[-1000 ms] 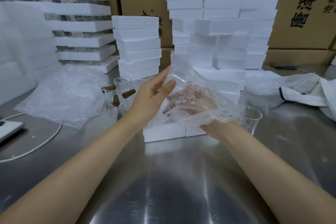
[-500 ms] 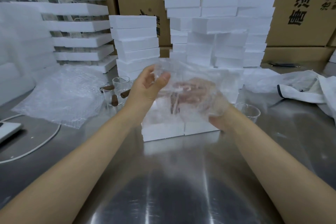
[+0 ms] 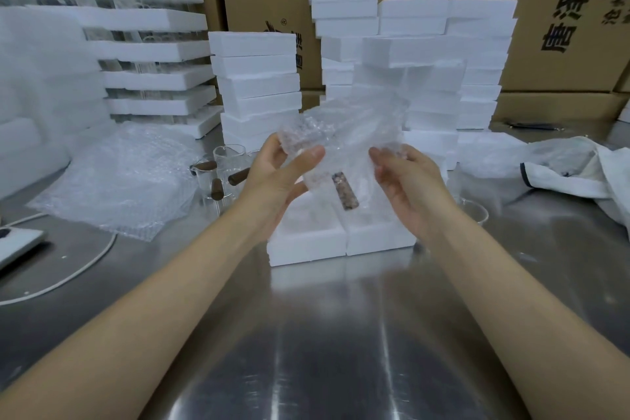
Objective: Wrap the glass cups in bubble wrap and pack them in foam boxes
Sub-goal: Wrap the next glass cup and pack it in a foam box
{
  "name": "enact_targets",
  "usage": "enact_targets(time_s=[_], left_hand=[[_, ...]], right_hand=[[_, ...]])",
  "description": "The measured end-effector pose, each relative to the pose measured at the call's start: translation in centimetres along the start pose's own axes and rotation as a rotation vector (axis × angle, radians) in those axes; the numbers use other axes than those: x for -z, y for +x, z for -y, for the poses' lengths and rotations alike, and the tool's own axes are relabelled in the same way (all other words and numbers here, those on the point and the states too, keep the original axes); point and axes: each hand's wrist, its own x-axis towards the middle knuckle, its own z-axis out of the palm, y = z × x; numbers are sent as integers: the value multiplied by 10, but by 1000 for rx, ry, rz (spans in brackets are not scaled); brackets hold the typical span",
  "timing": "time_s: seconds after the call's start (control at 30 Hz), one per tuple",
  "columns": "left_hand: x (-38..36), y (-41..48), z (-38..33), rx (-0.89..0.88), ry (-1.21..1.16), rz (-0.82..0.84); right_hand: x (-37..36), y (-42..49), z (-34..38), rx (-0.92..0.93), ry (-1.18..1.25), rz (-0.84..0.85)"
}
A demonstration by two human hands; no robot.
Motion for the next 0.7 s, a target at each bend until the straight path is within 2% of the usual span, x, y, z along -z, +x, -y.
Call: enact_targets(time_s=[0.07, 0.13, 0.23, 0.4, 0.5, 0.6, 0.7], left_hand=[[0, 0, 0, 17, 29, 37], [-1, -2, 0, 19, 115, 55], [-5, -4, 1, 7, 237, 57], [-6, -5, 2, -9, 291, -26], [-4, -5, -2, -43, 307, -48], [-2, -3, -6, -74, 353, -21], [-4, -3, -5, -74, 308, 29]], right_hand=[[2, 1, 1, -4, 68, -13], [-4, -1, -1, -23, 64, 68], [-9, -5, -4, 5, -64, 233], [-14, -10, -10, 33, -391, 143], [-21, -17, -19, -20, -455, 267], [-22, -16, -16, -19, -439, 342], [-21, -15, -9, 25, -228, 252]])
